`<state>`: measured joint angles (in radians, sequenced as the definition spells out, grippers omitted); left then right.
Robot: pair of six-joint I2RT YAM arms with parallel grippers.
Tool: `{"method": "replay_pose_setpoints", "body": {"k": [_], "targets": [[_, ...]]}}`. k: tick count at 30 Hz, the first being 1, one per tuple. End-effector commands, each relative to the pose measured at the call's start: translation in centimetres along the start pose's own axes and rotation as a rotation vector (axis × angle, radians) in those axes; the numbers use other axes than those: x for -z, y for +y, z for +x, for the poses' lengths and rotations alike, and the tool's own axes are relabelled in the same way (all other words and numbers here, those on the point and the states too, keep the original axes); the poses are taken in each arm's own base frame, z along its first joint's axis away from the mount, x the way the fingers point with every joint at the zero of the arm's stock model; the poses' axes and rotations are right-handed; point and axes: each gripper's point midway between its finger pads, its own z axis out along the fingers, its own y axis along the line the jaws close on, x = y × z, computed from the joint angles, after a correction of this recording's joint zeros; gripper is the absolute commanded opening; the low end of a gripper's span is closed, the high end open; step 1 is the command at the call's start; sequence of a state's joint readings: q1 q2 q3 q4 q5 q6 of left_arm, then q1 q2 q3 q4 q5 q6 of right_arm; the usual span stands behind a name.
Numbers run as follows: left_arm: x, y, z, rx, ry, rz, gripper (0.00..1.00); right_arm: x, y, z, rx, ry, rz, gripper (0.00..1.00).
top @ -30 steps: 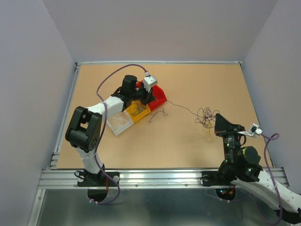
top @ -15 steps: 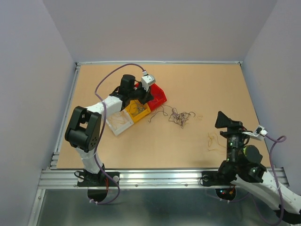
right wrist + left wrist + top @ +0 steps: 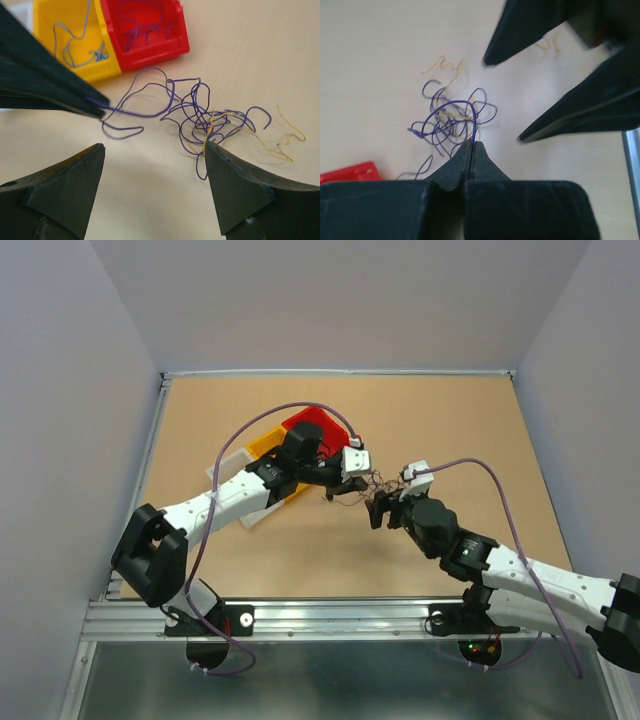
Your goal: Untangle the cables
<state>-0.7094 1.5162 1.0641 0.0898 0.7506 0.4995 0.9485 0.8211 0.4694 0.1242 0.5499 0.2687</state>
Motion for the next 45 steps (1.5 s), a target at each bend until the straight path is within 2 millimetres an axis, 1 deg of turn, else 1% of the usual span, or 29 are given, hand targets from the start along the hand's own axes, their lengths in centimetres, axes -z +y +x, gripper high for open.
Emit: {"method": "replay_pose_setpoints", "body": {"k": [1, 2, 6, 7, 8, 9, 11, 12, 13, 14, 18, 21, 22, 23, 25, 27, 28, 30, 31, 32, 33, 34, 35, 39, 41, 43, 44, 45], "targets": [[1.6, -2.4, -1.6, -0.115, -0.025, 0.052, 0.0, -1.4, 2.7, -2.3, 0.017, -0.046, -0.086, 0.85], [2.0, -2.8, -2.4, -0.134, -0.041, 0.061, 0.0, -1.7, 2.8, -1.8, 0.026, -0.039, -0.089, 0.85], [2.9, -4.9, -3.4, -0.16, -0.071, 0.134, 0.0, -1.7, 2.7, -1.7, 0.022, -0.085, -0.103, 0.83], [3.1, -5.4, -3.4, -0.165, -0.073, 0.153, 0.0, -1.4, 2.7, -2.5, 0.009, -0.118, -0.108, 0.82], [3.3, -5.7, -3.7, -0.174, -0.079, 0.161, 0.0, -1.2, 2.5, -2.1, 0.011, -0.123, -0.109, 0.81], [3.4, -6.2, -3.8, -0.175, -0.079, 0.178, 0.0, -0.8, 2.4, -2.7, 0.006, -0.146, -0.116, 0.8], [3.5, -6.7, -3.8, -0.186, -0.078, 0.195, 0.0, -0.4, 2.5, -3.3, -0.004, -0.181, -0.136, 0.79], [3.6, -6.9, -4.0, -0.193, -0.081, 0.202, 0.0, -0.3, 2.3, -2.9, 0.0, -0.186, -0.139, 0.78], [3.7, -7.5, -3.9, -0.187, -0.076, 0.225, 0.0, 0.0, 2.3, -3.5, -0.005, -0.212, -0.149, 0.77], [3.7, -7.6, -4.0, -0.198, -0.077, 0.23, 0.0, 0.1, 2.4, -3.7, -0.004, -0.22, -0.156, 0.77], [3.7, -8.2, -4.1, -0.2, -0.076, 0.249, 0.0, 0.1, 2.7, -3.6, 0.003, -0.224, -0.174, 0.77], [3.7, -8.9, -4.3, -0.195, -0.079, 0.279, 0.0, -0.2, 3.3, -3.7, 0.009, -0.23, -0.195, 0.76], [3.7, -9.0, -4.3, -0.194, -0.078, 0.283, 0.0, -0.3, 3.5, -3.4, 0.016, -0.221, -0.203, 0.76], [3.7, -9.1, -4.4, -0.194, -0.077, 0.285, 0.0, -0.3, 3.8, -3.8, 0.01, -0.234, -0.216, 0.76], [3.6, -9.2, -4.7, -0.189, -0.073, 0.286, 0.0, -0.9, 4.4, -3.3, 0.014, -0.214, -0.227, 0.76], [3.7, -9.3, -4.8, -0.188, -0.076, 0.293, 0.0, -1.4, 4.3, -3.3, 0.008, -0.213, -0.204, 0.76], [3.8, -9.5, -4.8, -0.184, -0.076, 0.304, 0.0, -1.9, 4.0, -2.6, 0.006, -0.195, -0.183, 0.76], [4.0, -9.7, -5.0, -0.192, -0.08, 0.314, 0.0, -2.5, 3.1, -2.7, -0.015, -0.204, -0.115, 0.75], [4.1, -9.9, -5.0, -0.19, -0.081, 0.325, 0.0, -3.1, 2.5, -1.9, -0.026, -0.186, -0.072, 0.72], [4.4, -10.1, -5.3, -0.205, -0.091, 0.329, 0.0, -3.4, 1.9, -1.6, -0.036, -0.182, -0.025, 0.71], [4.6, -10.3, -5.5, -0.212, -0.096, 0.333, 0.0, -3.6, 0.6, -1.7, -0.049, -0.191, 0.054, 0.7], [4.8, -10.6, -5.6, -0.212, -0.102, 0.34, 0.0, -3.9, 0.2, -1.1, -0.05, -0.178, 0.082, 0.69], [5.2, -10.8, -6.0, -0.23, -0.115, 0.341, 0.0, -4.0, 0.1, -1.0, -0.051, -0.176, 0.089, 0.69], [6.0, -11.4, -6.6, -0.256, -0.135, 0.342, 0.0, -4.2, 1.1, -0.3, -0.051, -0.169, 0.028, 0.7], [6.2, -11.2, -7.0, -0.264, -0.143, 0.321, 0.0, -4.1, 1.3, 0.1, -0.041, -0.16, 0.01, 0.72], [6.1, -10.6, -7.0, -0.253, -0.141, 0.285, 0.0, -3.8, 2.0, -0.2, -0.033, -0.168, -0.038, 0.73], [6.0, -10.4, -7.0, -0.249, -0.141, 0.276, 0.0, -3.5, 2.0, 0.2, -0.029, -0.166, -0.057, 0.74], [5.9, -10.2, -6.9, -0.245, -0.139, 0.268, 0.0, -3.1, 2.2, -0.3, -0.037, -0.186, -0.079, 0.74]]}}
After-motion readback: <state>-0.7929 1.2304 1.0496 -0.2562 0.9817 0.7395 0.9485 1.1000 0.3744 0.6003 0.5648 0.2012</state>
